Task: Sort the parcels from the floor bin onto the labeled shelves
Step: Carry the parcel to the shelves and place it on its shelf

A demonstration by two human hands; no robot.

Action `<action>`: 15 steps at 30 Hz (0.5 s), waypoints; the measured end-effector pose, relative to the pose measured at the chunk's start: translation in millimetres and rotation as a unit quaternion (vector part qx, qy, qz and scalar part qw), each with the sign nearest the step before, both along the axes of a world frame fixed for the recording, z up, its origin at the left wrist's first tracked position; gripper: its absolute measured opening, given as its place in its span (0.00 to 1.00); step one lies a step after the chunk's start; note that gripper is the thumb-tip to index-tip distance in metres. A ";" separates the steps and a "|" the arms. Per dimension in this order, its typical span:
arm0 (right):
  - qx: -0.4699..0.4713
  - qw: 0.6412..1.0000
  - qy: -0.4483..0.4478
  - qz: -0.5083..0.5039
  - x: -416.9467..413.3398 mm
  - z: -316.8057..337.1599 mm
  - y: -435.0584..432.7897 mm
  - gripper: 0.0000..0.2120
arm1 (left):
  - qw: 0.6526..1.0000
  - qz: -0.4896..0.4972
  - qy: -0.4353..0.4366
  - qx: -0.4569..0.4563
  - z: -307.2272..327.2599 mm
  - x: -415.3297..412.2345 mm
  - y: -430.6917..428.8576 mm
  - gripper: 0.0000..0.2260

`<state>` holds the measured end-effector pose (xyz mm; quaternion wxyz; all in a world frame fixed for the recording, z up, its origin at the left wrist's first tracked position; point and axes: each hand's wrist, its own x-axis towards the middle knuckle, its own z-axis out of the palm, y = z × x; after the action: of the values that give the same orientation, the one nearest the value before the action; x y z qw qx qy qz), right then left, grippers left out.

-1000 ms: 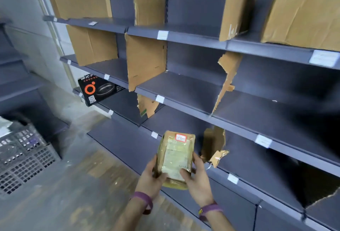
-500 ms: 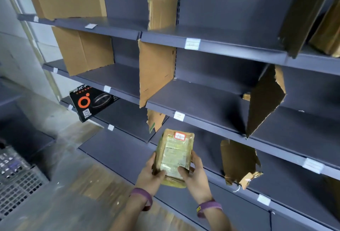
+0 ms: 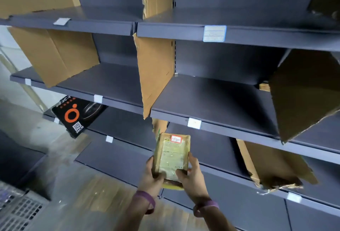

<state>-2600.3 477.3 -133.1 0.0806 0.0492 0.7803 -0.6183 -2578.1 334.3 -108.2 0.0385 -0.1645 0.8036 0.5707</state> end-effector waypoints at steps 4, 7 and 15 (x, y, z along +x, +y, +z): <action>-0.003 0.999 0.001 -0.047 4.5 -10.5 -22.0 0.25 | 0.999 -0.035 -0.015 -0.025 -21.1 -8.2 -21.2 0.24; 0.016 0.995 0.028 -0.095 19.5 -17.3 -49.2 0.23 | 0.995 -0.087 -0.041 -0.027 -36.6 -6.1 -44.5 0.26; 0.044 0.991 0.019 -0.126 48.8 -30.4 -88.4 0.41 | 0.979 -0.174 -0.083 -0.063 -54.4 -9.5 -80.8 0.30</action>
<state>-2551.4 388.9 -163.5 -0.0152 0.1389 0.7957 -0.5893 -2587.5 253.5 -162.6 0.1931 -0.0712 0.8482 0.4880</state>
